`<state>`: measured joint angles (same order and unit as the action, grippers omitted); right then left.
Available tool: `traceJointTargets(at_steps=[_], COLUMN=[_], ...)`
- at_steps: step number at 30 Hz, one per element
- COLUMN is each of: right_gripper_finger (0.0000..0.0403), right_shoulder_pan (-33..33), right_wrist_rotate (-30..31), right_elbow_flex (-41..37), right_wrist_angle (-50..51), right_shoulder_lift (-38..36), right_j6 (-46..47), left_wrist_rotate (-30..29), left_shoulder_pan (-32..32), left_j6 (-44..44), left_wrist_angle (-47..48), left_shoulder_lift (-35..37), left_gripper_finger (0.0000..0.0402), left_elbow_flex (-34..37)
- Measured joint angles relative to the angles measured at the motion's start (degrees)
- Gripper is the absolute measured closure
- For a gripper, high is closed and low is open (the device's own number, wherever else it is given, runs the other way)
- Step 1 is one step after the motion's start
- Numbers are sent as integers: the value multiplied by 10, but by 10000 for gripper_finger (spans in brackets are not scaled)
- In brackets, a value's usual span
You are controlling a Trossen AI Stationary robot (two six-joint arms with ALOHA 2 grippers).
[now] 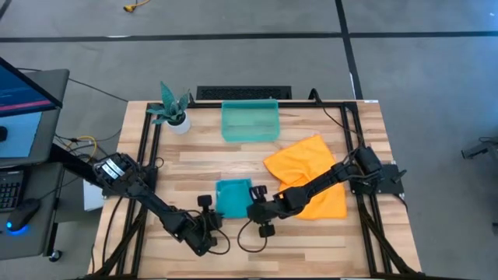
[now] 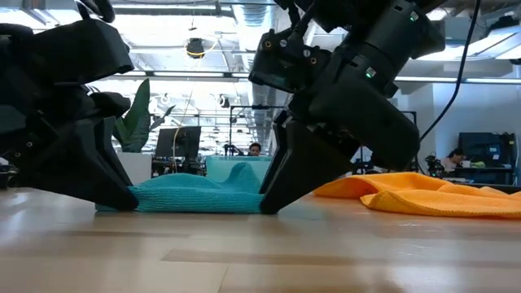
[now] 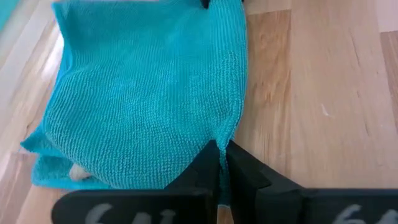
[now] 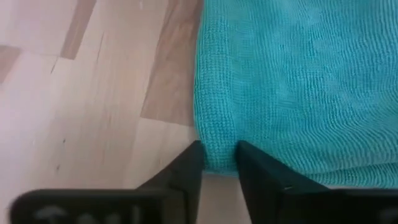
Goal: Roll microfiber towels into tight, uniform cylinder then place into a basket
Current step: Roll the blue microfiber cloth
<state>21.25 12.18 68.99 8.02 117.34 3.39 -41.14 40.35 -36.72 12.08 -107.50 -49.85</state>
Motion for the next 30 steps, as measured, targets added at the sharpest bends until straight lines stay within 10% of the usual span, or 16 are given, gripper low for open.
traceJointTargets(at_steps=[10,30], right_gripper_finger=[390,385], right_shoulder_pan=[9,60], right_wrist_rotate=[0,-63], right_elbow_flex=[0,89], right_wrist_angle=[-1,75], right_shoulder_lift=[0,2], right_j6=[46,53], left_wrist_rotate=[104,173], left_shoulder_pan=[-11,-16], left_j6=[-32,-127], left_wrist_angle=[13,190], left_shoulder_lift=[24,25], left_gripper_finger=[395,395], left_elbow_flex=[-25,-130])
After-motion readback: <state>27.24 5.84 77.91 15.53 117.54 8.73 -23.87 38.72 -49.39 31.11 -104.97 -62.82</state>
